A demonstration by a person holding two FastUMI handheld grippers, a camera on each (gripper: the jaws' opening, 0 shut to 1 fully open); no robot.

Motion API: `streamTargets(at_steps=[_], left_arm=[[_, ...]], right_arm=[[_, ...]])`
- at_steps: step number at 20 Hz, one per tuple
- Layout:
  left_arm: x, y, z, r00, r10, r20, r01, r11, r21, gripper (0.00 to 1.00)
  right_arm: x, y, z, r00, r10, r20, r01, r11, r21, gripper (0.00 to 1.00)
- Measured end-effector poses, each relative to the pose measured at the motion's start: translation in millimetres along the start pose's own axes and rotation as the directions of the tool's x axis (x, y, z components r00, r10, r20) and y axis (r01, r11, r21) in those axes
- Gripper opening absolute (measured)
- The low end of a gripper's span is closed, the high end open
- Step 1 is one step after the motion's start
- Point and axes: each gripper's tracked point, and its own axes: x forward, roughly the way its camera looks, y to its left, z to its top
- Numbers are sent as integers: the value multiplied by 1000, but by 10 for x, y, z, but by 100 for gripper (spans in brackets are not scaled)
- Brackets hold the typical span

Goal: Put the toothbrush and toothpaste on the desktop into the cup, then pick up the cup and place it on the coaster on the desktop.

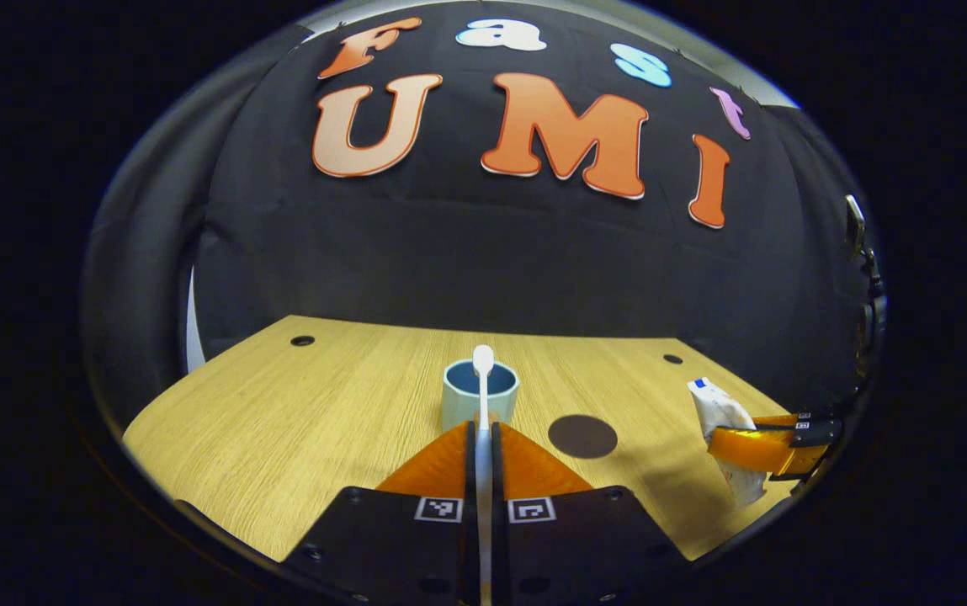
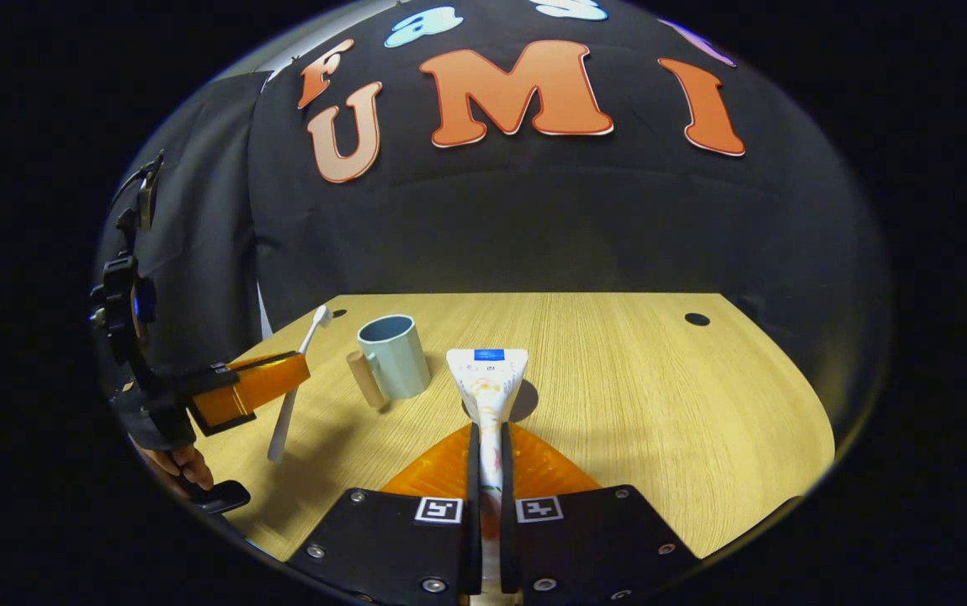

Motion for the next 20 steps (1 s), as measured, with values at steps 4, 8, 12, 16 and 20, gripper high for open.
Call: streamTargets(at_steps=[4, 8, 12, 16, 20], left_arm=[[344, -94, 468, 995, -5, 99, 5, 1000, 0, 5], [591, -64, 968, 968, 20, 249, -30, 999, 35, 5], [820, -137, 1220, 943, 13, 333, -40, 996, 74, 5], [1029, -241, 1309, 926, -11, 376, -19, 997, 77, 5], [1249, -307, 1240, 921, -31, 388, 9, 998, 59, 5]], right_arm=[[-39, -3, 227, 999, -3, 40, 3, 1000, 0, 9], [-40, 14, 422, 997, -9, 82, 10, 1000, -10, 9], [-13, -5, 488, 996, -10, 92, 11, 1000, -6, 9], [13, -68, 558, 995, -26, 101, 27, 1000, -1, 9], [36, -116, 594, 993, -40, 110, 40, 999, 0, 9]])
